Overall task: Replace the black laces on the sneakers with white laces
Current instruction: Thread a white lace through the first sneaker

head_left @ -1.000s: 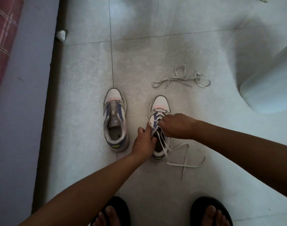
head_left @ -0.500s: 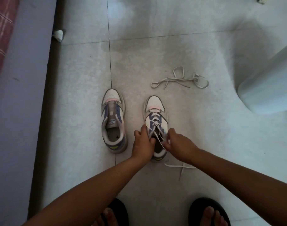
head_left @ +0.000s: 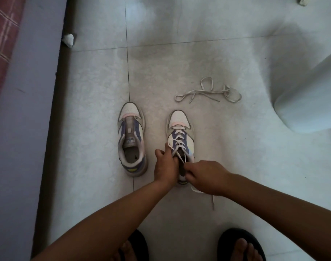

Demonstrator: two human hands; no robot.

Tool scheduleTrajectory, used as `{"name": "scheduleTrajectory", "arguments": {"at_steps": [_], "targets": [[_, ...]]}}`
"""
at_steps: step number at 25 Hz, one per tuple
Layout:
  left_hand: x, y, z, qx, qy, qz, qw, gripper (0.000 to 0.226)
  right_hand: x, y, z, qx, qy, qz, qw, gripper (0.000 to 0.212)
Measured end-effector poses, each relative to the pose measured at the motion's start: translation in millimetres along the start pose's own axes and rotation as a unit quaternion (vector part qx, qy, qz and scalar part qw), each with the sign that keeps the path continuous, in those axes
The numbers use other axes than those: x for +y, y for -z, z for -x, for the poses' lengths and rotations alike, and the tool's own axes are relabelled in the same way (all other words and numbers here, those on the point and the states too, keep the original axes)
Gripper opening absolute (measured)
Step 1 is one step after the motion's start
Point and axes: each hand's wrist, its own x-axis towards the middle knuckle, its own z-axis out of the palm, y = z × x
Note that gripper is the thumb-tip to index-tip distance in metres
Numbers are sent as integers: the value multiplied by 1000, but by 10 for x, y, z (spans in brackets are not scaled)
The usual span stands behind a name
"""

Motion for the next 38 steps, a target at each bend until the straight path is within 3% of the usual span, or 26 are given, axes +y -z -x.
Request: {"name": "scheduleTrajectory", "arguments": {"at_steps": [2, 5, 8, 15, 18, 21, 24, 26, 29, 33, 36, 38], "targets": [[9, 13, -8, -8, -3, -13, 1000, 54, -5, -2, -32, 35, -24, -21, 999, 29], [17, 24, 3, -14, -8, -31, 999, 58, 108, 36, -123, 120, -116, -145, 975, 22], [31, 36, 14, -16, -11, -38, 999, 60, 202, 22, -234, 121, -157, -170, 965, 18], [27, 52, 18, -23, -20, -45, 998, 61, 211, 123, -417, 156, -107, -227, 955, 15], [30, 47, 10, -26, -20, -53, 998, 60, 276, 218, -509, 106, -115, -211, 965, 14], [27, 54, 0, -30, -24, -61, 997, 60, 331, 340, -622, 10, -93, -174, 980, 15], [19, 63, -8, -34, -34, -65, 997, 60, 312, 314, -655, -17, -50, -110, 993, 19], [18, 69, -10, -38, -39, -59, 997, 59, 269, 224, -612, 24, -23, 4, 999, 23], [13, 64, -25, -45, -53, -65, 995, 61, 276, 111, -492, 122, 0, 156, 980, 23], [65, 30, -88, -52, -64, -86, 993, 63, 361, 147, -437, 179, -10, 186, 966, 41], [83, 1, -116, -60, -50, -94, 993, 62, 449, 131, -474, 140, -63, -37, 987, 19], [67, -14, -110, -58, -42, -95, 993, 62, 545, 123, -471, 124, -111, -259, 951, 15]]}}
